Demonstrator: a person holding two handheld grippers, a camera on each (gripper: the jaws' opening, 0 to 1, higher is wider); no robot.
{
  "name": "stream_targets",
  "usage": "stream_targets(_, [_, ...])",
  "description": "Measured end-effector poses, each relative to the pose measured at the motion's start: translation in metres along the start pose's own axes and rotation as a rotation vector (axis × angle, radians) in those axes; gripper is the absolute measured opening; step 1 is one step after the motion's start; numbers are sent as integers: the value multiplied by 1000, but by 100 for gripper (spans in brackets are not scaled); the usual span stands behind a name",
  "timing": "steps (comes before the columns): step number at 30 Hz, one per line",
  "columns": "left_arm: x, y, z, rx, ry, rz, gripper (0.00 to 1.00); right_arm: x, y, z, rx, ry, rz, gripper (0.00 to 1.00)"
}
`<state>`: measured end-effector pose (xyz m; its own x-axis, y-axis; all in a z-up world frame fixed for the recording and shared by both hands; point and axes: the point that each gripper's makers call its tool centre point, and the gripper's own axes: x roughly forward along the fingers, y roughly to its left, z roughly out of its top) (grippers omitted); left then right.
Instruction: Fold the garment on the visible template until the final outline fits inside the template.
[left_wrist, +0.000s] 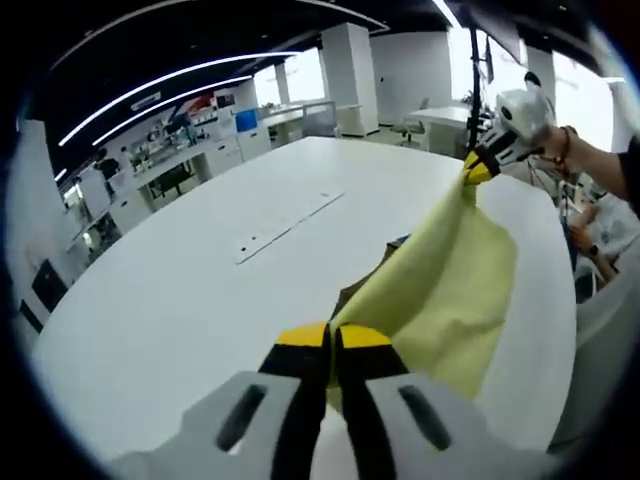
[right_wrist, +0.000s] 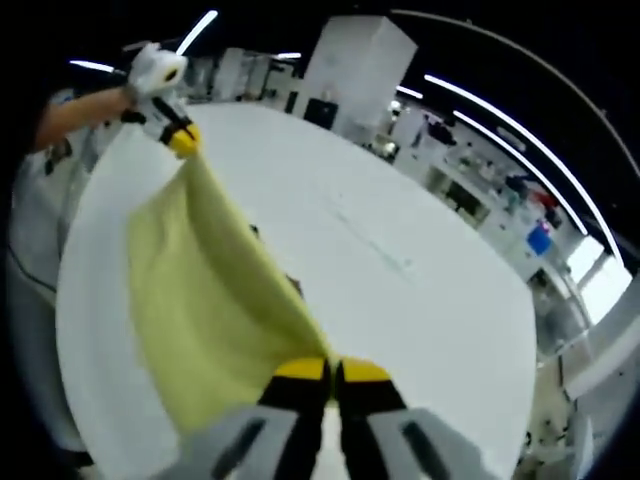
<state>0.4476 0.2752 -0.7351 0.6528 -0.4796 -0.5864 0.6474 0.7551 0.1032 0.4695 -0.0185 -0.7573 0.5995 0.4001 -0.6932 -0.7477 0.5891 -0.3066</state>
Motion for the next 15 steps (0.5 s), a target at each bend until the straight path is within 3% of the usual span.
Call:
stream_targets(7, [22, 10, -23, -62, 53, -7, 0, 28, 1, -13, 2, 41, 23, 0])
stream_targets(15, [44, 11, -45, -65, 98, -27, 0, 54, 0, -26, -27, 91, 43, 0])
